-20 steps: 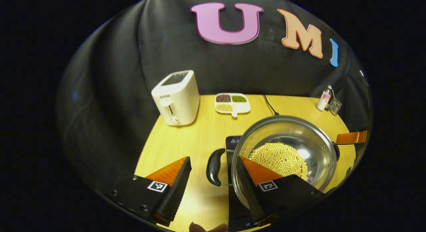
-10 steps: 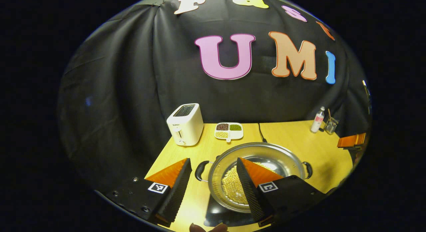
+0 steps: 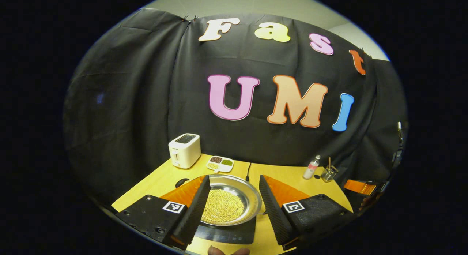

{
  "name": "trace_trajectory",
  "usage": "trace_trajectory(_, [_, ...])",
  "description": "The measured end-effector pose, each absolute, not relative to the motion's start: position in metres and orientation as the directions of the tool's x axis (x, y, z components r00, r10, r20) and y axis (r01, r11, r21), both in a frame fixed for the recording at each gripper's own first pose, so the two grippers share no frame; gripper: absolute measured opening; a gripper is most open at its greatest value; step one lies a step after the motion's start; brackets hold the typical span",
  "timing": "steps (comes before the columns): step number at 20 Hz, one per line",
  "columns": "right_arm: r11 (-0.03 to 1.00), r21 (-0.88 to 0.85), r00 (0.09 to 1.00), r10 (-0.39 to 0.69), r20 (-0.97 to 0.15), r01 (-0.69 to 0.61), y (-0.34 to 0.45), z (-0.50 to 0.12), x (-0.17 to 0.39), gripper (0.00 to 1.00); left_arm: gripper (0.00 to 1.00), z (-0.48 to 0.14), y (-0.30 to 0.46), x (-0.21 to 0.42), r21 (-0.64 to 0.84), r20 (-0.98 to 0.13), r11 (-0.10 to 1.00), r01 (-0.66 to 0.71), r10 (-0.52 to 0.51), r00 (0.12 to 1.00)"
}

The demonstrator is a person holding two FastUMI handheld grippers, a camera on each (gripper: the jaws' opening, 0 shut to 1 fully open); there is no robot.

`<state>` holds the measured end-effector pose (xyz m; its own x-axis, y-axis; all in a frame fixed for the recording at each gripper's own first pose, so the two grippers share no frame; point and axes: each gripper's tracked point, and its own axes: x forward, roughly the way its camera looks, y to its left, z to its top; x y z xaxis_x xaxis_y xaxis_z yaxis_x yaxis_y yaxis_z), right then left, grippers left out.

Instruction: First push the handle of the pot to place it horizontally, then grasp the pot with both hands and set it on the induction cooktop.

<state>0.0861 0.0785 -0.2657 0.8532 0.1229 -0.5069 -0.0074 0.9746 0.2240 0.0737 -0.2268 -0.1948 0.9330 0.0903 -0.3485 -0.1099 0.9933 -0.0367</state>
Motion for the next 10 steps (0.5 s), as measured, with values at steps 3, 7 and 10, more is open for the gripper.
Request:
trace_trajectory(3, [0.973,0.231,0.886,0.125,-0.447,-0.021,0.071,-0.234,0.073,0.92,0.82,-0.167,-0.252,0.067,-0.036,-0.294,0.997,-0.068,0.055,0.954])
trace_trajectory(7, [0.984,0.167,0.953,0.103,-0.284,-0.057,0.071,-0.182,0.063,0.92,0.82,-0.126,-0.264,0.054,0.035,-0.175,0.999,-0.015,0.021,0.984])
trace_trajectory(10, [0.992,0.105,0.974,0.089,-0.206,-0.068,0.077,-0.155,0.037,0.92,0.81,-0.115,-0.264,0.034,0.026,-0.133,1.000,-0.009,0.012,0.991])
